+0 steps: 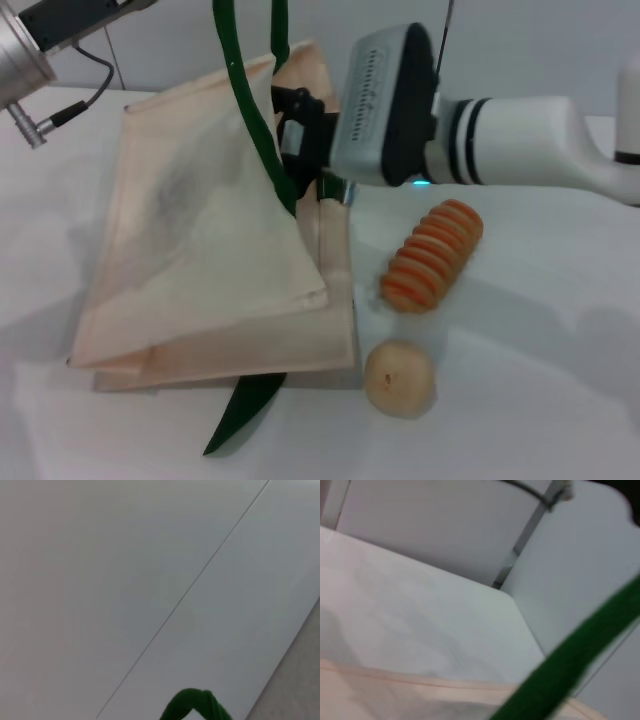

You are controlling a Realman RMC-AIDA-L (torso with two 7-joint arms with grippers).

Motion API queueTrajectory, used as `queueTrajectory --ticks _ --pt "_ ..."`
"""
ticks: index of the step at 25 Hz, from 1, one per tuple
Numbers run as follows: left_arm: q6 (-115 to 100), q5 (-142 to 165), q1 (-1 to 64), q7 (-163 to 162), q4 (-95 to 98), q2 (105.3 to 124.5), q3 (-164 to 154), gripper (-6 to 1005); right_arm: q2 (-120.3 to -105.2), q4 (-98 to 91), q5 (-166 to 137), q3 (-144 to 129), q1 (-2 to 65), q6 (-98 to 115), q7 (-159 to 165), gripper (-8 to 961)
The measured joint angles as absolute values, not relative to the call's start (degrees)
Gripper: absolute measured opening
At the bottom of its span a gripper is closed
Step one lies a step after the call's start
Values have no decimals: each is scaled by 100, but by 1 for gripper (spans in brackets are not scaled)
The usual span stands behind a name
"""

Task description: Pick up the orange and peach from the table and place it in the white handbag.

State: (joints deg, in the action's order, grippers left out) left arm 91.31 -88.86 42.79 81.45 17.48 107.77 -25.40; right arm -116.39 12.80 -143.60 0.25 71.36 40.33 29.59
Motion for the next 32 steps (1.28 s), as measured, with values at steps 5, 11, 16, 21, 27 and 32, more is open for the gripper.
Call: queueTrajectory --ticks 5,11,16,21,27,32 --pt "9091 -8897 4186 8188 1748 10768 -2537 163 -11613 1004 -14352 95 6907 4234 3143 892" --pt "8912 -9012 4054 8228 1722 10766 -2531 165 -11601 171 -14376 55 6516 4591 3957 891" --pt "8782 -9019 3994 8344 1710 10778 -2531 166 -11601 -876 -14349 81 6048 5587 4760 891" --pt "8695 -8873 3952 8402 1706 10775 -2685 275 -11603 -1671 -14046 98 5633 6116 5280 891" --pt "8625 -8928 3883 8477 1705 10813 -2629 491 -11605 -1926 -13294 97 5265 6405 5244 891" --pt "8309 -9135 3825 9101 1699 10932 -2614 628 -11628 -1811 -12091 97 4891 6541 4883 890"
